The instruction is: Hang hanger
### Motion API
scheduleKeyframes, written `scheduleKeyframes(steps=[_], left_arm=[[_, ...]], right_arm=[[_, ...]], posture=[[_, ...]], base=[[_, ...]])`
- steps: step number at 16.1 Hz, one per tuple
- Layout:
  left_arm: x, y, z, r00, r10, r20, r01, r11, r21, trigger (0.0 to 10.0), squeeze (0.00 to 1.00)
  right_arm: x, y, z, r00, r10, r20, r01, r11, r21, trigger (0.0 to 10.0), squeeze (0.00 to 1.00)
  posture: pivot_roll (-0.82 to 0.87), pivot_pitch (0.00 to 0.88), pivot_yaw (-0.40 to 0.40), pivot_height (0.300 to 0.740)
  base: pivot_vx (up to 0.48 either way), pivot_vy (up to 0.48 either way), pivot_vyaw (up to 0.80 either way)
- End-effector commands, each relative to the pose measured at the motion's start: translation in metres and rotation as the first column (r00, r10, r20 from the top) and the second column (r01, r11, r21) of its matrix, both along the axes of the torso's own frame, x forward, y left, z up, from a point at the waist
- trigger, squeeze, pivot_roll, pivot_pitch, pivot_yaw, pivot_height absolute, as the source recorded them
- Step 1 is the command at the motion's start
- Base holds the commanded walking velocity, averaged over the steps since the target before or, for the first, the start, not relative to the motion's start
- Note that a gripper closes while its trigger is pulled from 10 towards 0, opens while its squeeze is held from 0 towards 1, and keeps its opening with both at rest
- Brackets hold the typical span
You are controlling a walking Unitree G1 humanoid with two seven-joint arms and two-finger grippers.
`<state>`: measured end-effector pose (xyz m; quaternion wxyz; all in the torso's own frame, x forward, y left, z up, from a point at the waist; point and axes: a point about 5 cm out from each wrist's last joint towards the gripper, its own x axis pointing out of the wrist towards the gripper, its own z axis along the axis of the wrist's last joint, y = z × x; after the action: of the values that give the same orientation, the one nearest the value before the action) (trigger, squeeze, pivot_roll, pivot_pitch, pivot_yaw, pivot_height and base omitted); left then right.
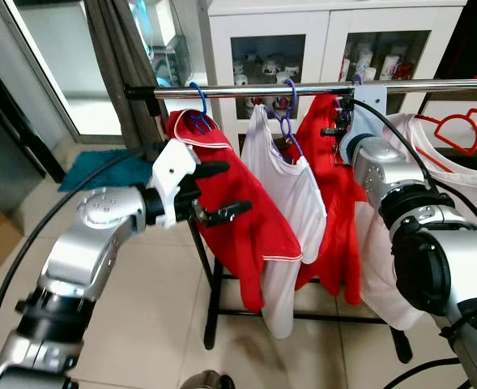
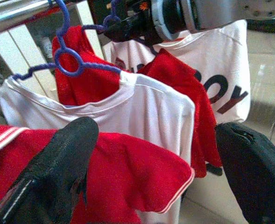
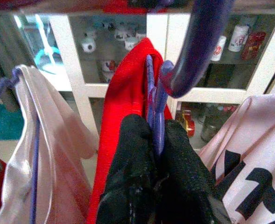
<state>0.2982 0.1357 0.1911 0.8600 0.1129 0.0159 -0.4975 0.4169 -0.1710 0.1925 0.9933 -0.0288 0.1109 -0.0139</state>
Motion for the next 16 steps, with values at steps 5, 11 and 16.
scheduleKeyframes(steps=[5, 11, 16], left_arm=[[-0.009, -0.005, 0.006, 1.000, 0.007, 0.015, -0.007, 1.000, -0.016, 10.0, 0.00], [-0.014, -0.011, 0.000, 1.000, 0.012, 0.001, -0.012, 0.999, -0.035, 10.0, 0.00], [-0.005, -0.011, -0.005, 0.991, 0.130, 0.036, -0.129, 0.991, -0.014, 10.0, 0.00]], right_arm=[[0.003, 0.006, 0.012, 1.000, 0.026, 0.010, -0.025, 0.999, -0.042, 10.0, 0.00], [-0.002, -0.017, 0.001, 0.998, -0.052, 0.031, 0.049, 0.996, 0.071, 10.0, 1.00], [-0.007, -0.032, 0.003, 0.988, 0.031, 0.148, -0.058, 0.982, 0.179, 10.0, 1.00]], posture=[[0.06, 0.061, 0.016, 0.740], [0.00, 0.038, 0.021, 0.740], [-0.03, 0.000, 0.028, 0.740]], base=[[0.000, 0.000, 0.00], [0.000, 0.000, 0.00], [0.000, 0.000, 0.00]])
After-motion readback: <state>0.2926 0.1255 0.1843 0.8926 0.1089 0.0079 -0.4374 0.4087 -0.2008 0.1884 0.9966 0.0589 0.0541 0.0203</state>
